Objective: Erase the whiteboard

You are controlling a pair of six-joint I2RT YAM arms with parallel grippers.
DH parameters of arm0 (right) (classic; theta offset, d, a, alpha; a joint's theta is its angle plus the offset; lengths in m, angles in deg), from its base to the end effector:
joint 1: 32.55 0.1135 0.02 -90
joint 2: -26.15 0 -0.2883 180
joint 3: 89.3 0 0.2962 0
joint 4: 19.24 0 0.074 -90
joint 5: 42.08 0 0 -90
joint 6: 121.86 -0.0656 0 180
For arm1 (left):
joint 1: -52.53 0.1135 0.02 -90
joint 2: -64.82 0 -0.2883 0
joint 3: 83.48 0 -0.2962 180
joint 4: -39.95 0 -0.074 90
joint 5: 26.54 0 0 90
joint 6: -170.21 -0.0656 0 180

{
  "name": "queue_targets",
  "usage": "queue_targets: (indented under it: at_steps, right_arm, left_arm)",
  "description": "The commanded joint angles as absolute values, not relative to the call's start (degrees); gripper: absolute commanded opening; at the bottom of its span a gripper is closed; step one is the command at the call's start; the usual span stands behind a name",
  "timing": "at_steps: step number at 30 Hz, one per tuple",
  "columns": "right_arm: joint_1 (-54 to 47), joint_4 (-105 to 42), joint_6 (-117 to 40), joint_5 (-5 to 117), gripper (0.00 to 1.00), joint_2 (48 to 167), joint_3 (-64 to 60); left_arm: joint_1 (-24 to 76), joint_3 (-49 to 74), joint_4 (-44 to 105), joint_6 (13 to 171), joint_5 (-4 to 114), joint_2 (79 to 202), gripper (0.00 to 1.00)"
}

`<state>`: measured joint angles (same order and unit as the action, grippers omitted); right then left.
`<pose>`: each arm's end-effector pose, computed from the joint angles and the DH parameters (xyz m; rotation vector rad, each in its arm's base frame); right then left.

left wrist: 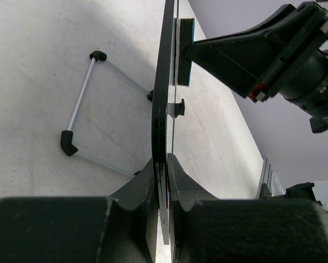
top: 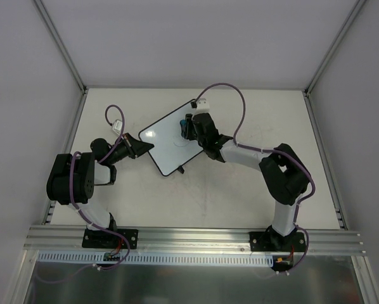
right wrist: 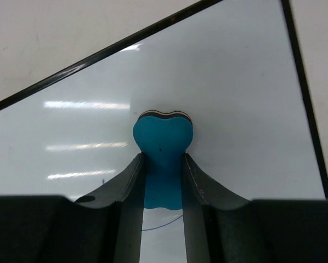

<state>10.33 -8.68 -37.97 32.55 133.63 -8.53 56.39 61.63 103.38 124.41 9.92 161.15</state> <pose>0.3804 0.3296 0.2172 -0.4048 1.8119 0.3487 0.3092 -0.0320 0.1438 0.1050 1.6928 -1.2486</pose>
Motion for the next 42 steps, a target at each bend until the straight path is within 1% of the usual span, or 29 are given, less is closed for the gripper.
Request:
queue_targets:
  at_steps: [1,5,13,19,25,30,34,38,42]
  right_arm:
    - [12.8,-8.8,-32.6,36.5,0.0,135.1,-7.6]
    - [15.2,-8.5,-29.1,38.4,0.0,135.9,-6.2]
    - [20.0,-9.0,-24.7,37.9,0.0,139.5,-1.9]
    - [20.9,-9.0,-24.4,36.9,0.0,140.0,-1.2]
    - [20.5,-6.7,-27.6,35.8,0.0,140.5,-2.3]
    - [20.1,-5.0,-29.0,30.5,0.0,139.5,-5.0]
    - [17.1,-4.4,-32.7,33.1,0.0,138.5,-7.2]
    - [13.8,-2.3,-40.9,34.7,0.0,137.1,-11.6]
    - [11.7,-1.1,-45.1,30.1,0.0,135.4,-15.4]
  left_arm:
    - [56.8,62.2,124.6,120.8,8.3,160.8,0.0]
    - [56.8,62.2,124.6,120.8,8.2,160.7,0.0]
    - [56.8,62.2,124.6,120.7,8.1,160.7,0.0]
    - [56.8,62.2,124.6,120.7,8.0,160.7,0.0]
    - [56.8,62.3,124.6,120.8,8.1,160.8,0.0]
    - [56.8,62.3,124.6,120.8,8.0,160.7,0.0]
    - [56.8,62.2,124.6,120.9,8.0,160.8,0.0]
    - [56.9,62.3,124.6,120.9,8.1,160.8,0.0]
    - [56.9,62.4,124.6,120.9,8.0,160.6,0.0]
